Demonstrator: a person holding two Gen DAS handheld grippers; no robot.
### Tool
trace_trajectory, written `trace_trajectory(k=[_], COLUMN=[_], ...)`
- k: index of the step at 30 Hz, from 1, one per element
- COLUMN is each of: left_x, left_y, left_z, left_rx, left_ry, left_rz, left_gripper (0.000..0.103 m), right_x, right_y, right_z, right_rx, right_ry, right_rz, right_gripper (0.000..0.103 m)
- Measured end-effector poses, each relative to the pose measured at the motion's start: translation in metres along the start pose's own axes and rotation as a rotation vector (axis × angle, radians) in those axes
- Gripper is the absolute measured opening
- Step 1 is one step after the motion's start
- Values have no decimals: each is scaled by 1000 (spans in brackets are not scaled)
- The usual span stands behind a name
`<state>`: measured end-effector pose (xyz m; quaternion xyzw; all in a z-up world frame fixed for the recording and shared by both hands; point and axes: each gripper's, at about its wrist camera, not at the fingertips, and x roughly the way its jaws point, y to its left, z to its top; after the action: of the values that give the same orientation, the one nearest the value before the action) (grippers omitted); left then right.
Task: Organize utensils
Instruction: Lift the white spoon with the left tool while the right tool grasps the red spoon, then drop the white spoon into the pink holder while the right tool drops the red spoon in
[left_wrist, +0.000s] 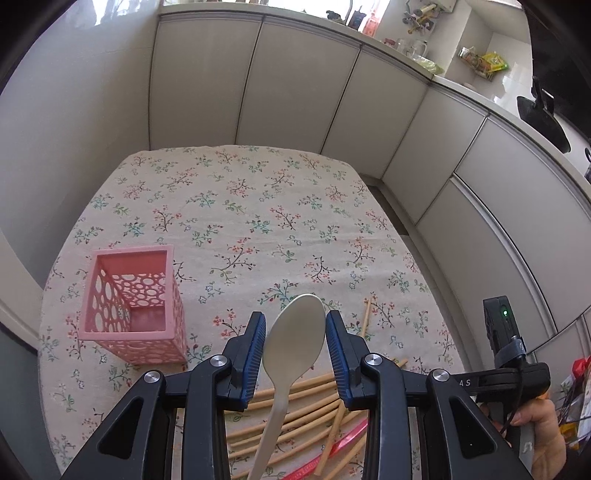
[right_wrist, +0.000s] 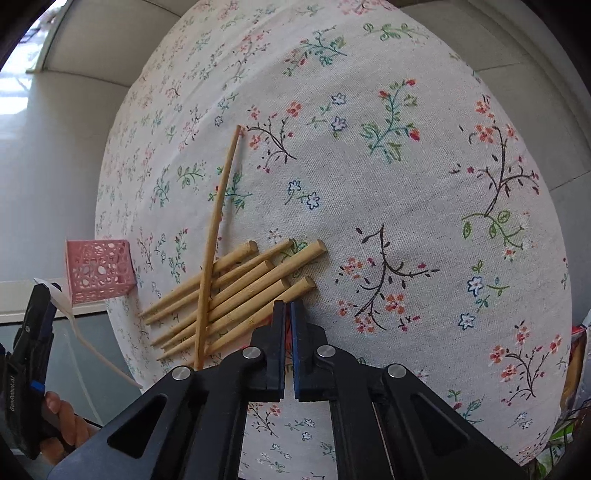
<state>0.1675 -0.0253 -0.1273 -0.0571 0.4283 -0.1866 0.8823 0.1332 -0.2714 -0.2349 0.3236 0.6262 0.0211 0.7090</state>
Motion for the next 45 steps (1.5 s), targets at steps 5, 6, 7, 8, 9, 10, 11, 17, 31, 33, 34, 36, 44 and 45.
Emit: trace_trajectory(k=[5, 6, 7, 8, 9, 10, 11, 17, 31, 33, 34, 36, 44, 45], left_x=[-23, -30, -37, -42, -49, -57, -63, -98, -46, -38, -35, -29, -16, -17], left_y=[11, 13, 16, 19, 22, 25, 28, 52, 100, 104, 106, 108, 110, 110], left_z=[4, 5, 6, 9, 11, 12, 14, 26, 38, 39, 39, 37, 36, 36], left_rx=[-25, -34, -43, -52, -61, -73, -82, -132, -172, -174, -174, -169, -170, -175], left_ry=[-93, -117, -145, -168, -200, -233, -262, -479, -659, -654, -651, -637, -513, -495], left_rz=[-5, -8, -11, -13, -14, -13, -10, 35, 70, 77, 75, 74, 100, 106], left_gripper=[34, 34, 34, 34, 34, 34, 34, 34, 34, 34, 35, 35, 56, 57], right_x=[-30, -38, -47, -57, -67, -78, -88, -138, -130, -129, -129, -127, -127, -128], right_y=[26, 32, 39, 46, 52, 58, 64, 94, 125, 132, 134, 139, 155, 158], right_z=[-8, -11, -14, -18, -21, -24, -27, -39, -30, -30, -30, -30, -37, -39], right_rx=[-127, -156, -183, -207, -228, -247, -263, -311, -315, -323, -328, -339, -372, -381], right_ry=[-125, -158, -196, -235, -278, -325, -370, -581, -659, -659, -657, -659, -677, -684], right_rz=[-69, -92, -114, -130, -145, -161, -171, -136, -3, 4, 4, 1, -1, -4], right_gripper=[2, 2, 2, 2, 2, 2, 2, 2, 2, 2, 2, 2, 2, 2])
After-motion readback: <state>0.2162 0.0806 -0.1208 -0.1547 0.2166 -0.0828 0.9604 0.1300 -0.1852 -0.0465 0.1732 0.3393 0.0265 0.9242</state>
